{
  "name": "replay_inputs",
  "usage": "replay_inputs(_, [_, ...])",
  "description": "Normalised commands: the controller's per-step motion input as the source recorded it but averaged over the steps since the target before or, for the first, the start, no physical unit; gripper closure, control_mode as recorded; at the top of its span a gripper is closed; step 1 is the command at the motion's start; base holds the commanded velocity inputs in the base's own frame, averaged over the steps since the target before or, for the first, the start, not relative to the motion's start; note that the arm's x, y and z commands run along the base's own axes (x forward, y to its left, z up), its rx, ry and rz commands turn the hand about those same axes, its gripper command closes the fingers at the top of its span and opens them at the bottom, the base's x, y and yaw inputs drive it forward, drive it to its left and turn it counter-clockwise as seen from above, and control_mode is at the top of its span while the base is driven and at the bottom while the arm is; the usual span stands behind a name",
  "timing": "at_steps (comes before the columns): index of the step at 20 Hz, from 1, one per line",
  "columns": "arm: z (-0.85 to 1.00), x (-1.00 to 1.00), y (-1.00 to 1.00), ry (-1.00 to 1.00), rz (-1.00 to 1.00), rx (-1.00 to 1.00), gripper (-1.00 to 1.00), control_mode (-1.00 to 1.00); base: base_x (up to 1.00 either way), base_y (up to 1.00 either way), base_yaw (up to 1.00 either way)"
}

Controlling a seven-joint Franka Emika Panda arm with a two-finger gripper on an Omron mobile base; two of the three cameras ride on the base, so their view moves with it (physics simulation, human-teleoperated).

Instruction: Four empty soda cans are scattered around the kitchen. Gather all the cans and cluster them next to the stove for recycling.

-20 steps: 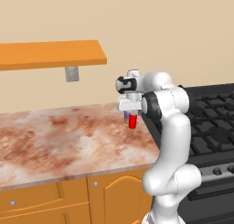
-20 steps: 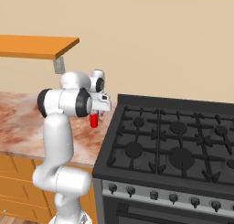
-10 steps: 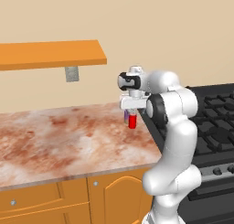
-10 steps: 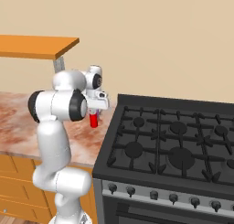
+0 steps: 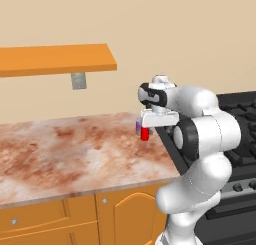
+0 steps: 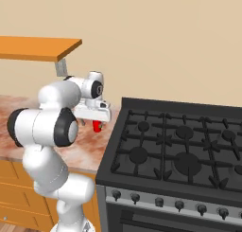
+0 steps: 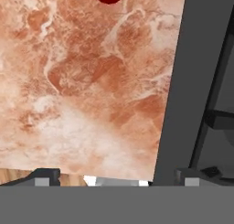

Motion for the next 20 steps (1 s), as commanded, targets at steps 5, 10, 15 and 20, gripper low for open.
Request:
replay_inputs(5, [0.06, -0.9, 0.0, -0.04, 0.02, 0.0, -1.0, -1.0, 0.0, 0.0, 0.0])
replay_inputs(10, [0.21, -0.63, 0.0, -0.17, 0.0, 0.0, -1.0, -1.0, 0.0, 0.0, 0.0])
replay_inputs(15, [0.27, -0.51, 0.0, -0.23, 0.01, 0.0, -1.0, -1.0, 0.0, 0.0, 0.0])
replay_inputs(20, [0.17, -0.32, 0.0, -0.16, 0.0, 0.0, -1.0, -1.0, 0.0, 0.0, 0.0])
